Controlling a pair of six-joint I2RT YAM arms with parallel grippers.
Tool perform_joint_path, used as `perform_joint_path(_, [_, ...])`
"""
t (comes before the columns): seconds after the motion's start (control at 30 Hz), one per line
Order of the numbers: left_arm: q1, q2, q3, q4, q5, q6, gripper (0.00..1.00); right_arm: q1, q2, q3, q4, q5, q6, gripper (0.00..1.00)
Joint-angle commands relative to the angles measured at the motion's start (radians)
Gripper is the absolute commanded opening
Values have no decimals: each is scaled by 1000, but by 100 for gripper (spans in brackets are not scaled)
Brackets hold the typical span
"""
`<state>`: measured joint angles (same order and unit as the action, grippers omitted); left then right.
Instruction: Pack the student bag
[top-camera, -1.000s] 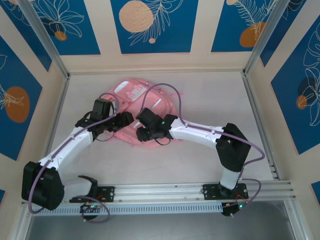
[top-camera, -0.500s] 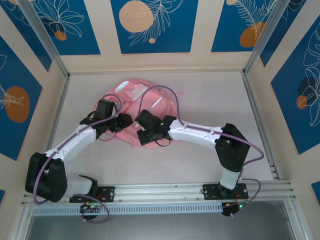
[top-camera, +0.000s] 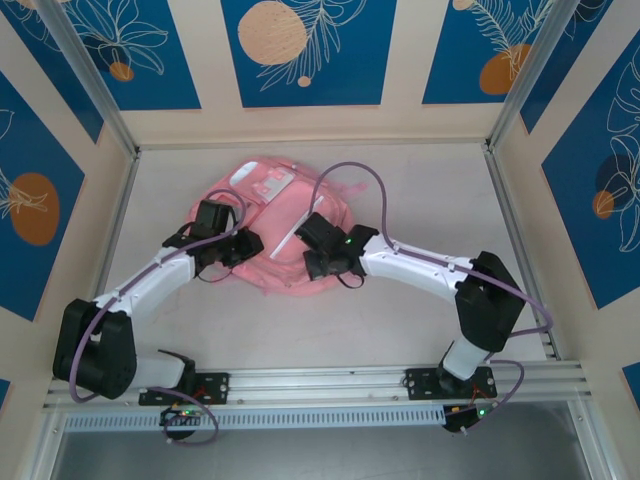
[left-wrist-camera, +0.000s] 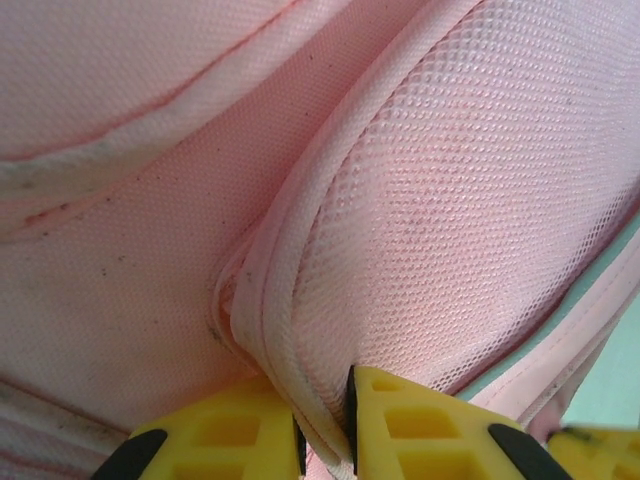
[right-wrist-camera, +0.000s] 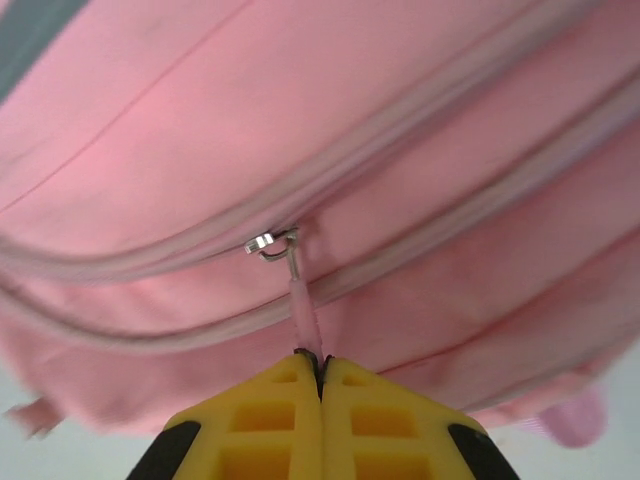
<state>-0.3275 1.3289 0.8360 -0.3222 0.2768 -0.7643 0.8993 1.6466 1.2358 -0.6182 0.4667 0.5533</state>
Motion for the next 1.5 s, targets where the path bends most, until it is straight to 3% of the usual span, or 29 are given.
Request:
perform_joint_path(0.0, [24, -26, 18, -63, -101, 50, 21, -31, -13, 22, -54, 112, 34, 0])
perform_joint_path(0.17, [29, -99, 23, -107, -94, 40, 40, -30, 8, 18, 67, -15, -53, 0])
perform_joint_path(0.3, [30, -158, 4, -109, -59, -1, 49, -24, 18, 7, 181, -170, -108, 0])
perform_joint_path(0.5, [28, -221, -99, 78, 146, -212, 58, -23, 53, 11, 336, -399, -124, 0])
perform_joint_path(0.73, [28, -252, -119, 14, 57, -245, 60, -8, 142, 93, 427, -539, -107, 0])
perform_joint_path(1.2, [31, -382, -149, -150, -272, -271, 63, 0, 187, 130, 410, -477, -73, 0])
perform_joint_path(1.47, [53, -269, -136, -55, -204, -224, 48, 2, 176, 137, 398, -501, -80, 0])
